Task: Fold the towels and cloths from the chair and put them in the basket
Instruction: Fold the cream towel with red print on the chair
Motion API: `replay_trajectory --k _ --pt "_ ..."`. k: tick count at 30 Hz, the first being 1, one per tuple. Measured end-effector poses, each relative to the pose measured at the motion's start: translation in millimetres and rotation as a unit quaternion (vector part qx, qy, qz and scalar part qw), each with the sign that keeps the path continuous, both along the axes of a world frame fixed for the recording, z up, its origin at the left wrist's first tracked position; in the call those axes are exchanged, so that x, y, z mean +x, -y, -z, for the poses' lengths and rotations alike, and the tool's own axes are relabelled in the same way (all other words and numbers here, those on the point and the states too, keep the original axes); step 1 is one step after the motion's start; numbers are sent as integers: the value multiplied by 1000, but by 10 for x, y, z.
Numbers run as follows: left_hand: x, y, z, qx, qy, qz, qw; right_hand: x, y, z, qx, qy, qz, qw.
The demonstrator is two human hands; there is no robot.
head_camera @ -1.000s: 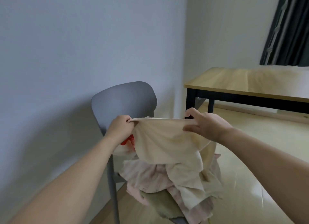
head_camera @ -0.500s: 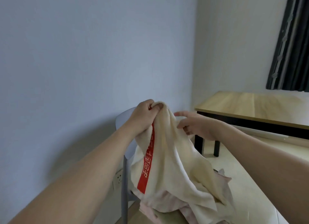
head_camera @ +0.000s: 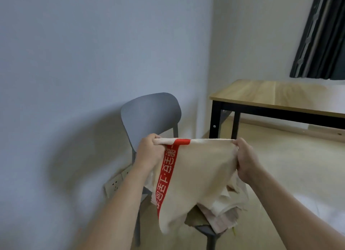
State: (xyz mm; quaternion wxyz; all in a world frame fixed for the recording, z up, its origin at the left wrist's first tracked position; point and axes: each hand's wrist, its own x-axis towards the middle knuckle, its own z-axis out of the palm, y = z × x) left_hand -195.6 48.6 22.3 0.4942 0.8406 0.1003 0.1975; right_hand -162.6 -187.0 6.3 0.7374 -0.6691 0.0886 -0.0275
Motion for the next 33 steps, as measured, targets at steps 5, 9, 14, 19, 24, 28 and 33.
replay_trajectory --k 5,9,14,19,24,28,33 --pt "-72 404 486 -160 76 6 984 -154 49 443 -158 -33 -93 983" --pt "-89 634 754 -120 119 71 983 -244 55 741 -171 -43 -214 961" --pt "28 649 838 16 88 172 981 -139 32 781 -119 -9 -232 965" --pt "31 692 923 14 79 199 977 -70 154 616 -144 57 -209 965" --pt "1 739 993 24 66 216 974 -106 87 616 -184 58 -244 951" --pt "-41 660 1000 70 34 208 975 -150 96 589 -173 110 -133 970" --pt "-112 281 1119 169 -39 106 979 -113 387 562 -45 110 79 990"
